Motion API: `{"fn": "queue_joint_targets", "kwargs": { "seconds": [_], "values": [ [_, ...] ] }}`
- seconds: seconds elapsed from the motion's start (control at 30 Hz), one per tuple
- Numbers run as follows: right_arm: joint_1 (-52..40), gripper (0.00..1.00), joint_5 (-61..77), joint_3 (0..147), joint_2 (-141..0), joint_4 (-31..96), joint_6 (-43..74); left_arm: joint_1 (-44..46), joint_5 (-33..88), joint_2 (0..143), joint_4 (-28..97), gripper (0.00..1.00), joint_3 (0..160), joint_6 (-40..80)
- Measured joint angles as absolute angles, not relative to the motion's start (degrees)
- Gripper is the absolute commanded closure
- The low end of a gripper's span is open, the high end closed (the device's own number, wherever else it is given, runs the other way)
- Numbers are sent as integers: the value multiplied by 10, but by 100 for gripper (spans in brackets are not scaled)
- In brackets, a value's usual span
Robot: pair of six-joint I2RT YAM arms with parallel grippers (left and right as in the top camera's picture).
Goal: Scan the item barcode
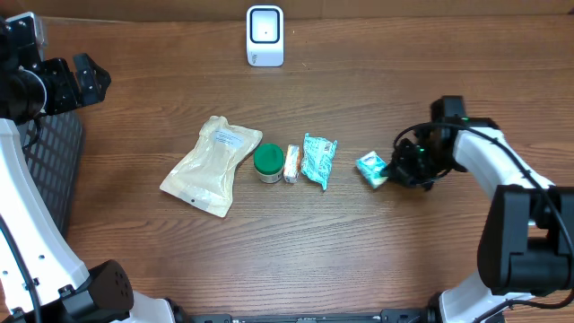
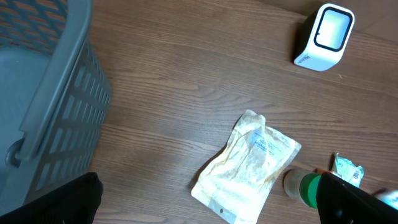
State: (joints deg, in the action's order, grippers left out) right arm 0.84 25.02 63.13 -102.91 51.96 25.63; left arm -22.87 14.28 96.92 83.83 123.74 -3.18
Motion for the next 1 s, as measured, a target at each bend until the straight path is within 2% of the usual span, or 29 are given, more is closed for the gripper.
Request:
{"fn": "queue_joint_targets", "kwargs": {
  "seconds": [0.1, 0.2, 0.27, 0.3, 0.6, 1.0],
  "values": [
    [-23, 68, 243, 643, -1029, 542, 247, -229, 143, 969, 838, 0, 1237, -32],
    [-41, 67, 229, 672, -1029, 581, 227, -229, 143, 969, 839, 0, 1237, -32],
    [-43, 56, 221, 701, -1029, 602, 200, -229, 143, 969, 839, 0, 1237, -32],
    [-42, 54, 216, 716, -1029, 612, 180, -229, 143, 969, 838, 0, 1237, -32],
    [-42, 53, 159, 726, -1026, 588, 73, -229, 143, 969, 839, 0, 1237, -32],
    [-42, 62, 152, 638, -1028, 498, 43, -229, 143, 969, 838, 0, 1237, -32]
  ]
}}
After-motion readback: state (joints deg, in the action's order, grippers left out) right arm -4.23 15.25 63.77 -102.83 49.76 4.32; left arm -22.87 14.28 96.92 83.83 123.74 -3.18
